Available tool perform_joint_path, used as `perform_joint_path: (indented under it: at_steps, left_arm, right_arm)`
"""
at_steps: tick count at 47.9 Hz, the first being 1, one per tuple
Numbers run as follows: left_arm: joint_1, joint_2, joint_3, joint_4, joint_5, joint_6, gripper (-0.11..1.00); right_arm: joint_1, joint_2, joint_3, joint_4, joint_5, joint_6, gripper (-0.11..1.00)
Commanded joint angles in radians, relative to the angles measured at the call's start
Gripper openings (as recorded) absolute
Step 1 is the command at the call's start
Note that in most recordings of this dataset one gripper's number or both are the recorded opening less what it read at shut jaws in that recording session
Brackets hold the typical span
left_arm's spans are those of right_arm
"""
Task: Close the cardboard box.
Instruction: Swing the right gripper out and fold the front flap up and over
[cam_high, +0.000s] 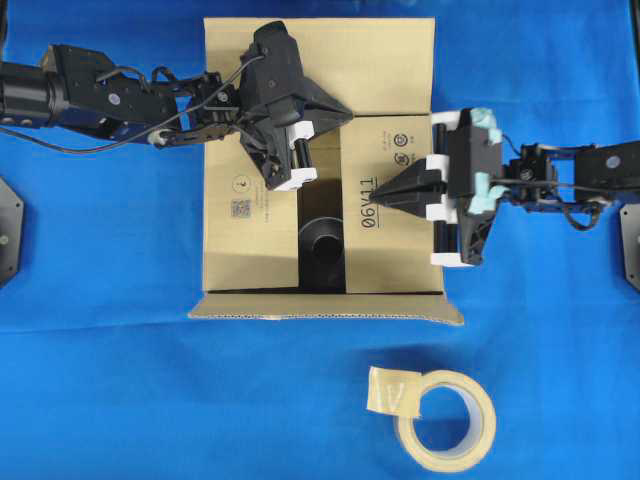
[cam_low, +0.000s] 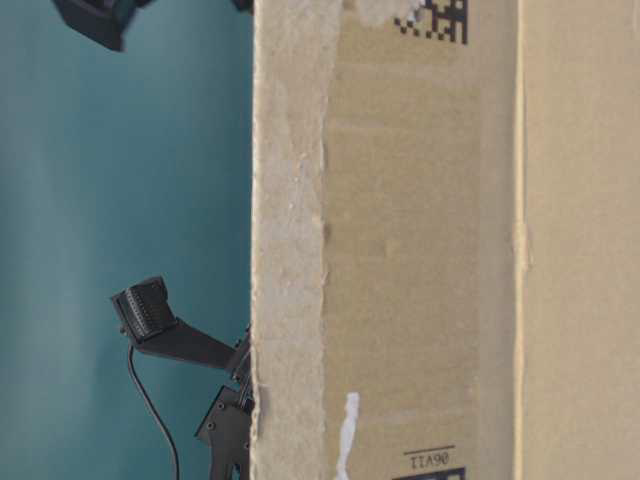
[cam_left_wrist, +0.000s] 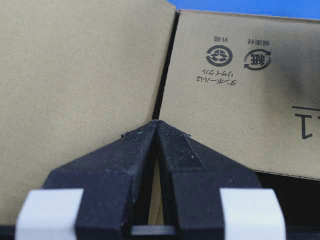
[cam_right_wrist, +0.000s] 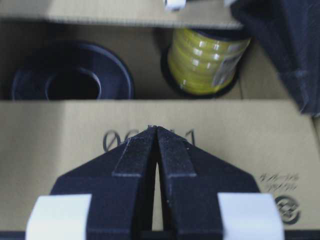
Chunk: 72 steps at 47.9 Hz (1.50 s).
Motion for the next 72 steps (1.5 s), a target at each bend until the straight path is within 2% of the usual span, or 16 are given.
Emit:
perform_joint_path:
  at_steps: [1, 13, 20, 27, 40, 47, 59, 72]
  left_arm:
    - [-0.002, -0.014, -0.006, 0.0, -0.006, 0.0, 0.0]
    - [-0.002, -0.014, -0.006, 0.0, -0.005, 0.0, 0.0]
    - [-0.002, -0.012, -0.006, -0.002, -0.006, 0.0, 0.0]
    - [-0.002, -0.012, -0.005, 0.0, -0.011, 0.0, 0.0]
    - [-0.002, -0.012, 0.002, -0.002, -0.011, 0.0, 0.0]
    - [-0.002, -0.014, 0.003, 0.0, -0.011, 0.0, 0.0]
    - [-0.002, -0.012, 0.005, 0.0, -0.012, -0.002, 0.0]
    - [-0.002, -0.012, 0.003, -0.002, -0.012, -0.003, 0.0]
  right_arm:
    - [0.011, -0.057, -0.009, 0.0, -0.002, 0.002, 0.0]
    - [0.064, -0.261, 0.025, 0.0, -0.002, 0.005, 0.0]
    - [0.143, -0.374, 0.055, 0.0, -0.008, 0.005, 0.0]
    - [0.229, -0.417, 0.071, 0.0, -0.008, 0.006, 0.0]
    - [0.423, -0.354, 0.074, -0.005, -0.006, -0.003, 0.0]
    - [0.477, -0.275, 0.069, -0.005, -0.011, -0.002, 0.0]
    - [0.489, -0.166, 0.074, 0.002, -0.038, 0.006, 0.0]
    - [0.466, -0.172, 0.078, 0.002, -0.043, 0.005, 0.0]
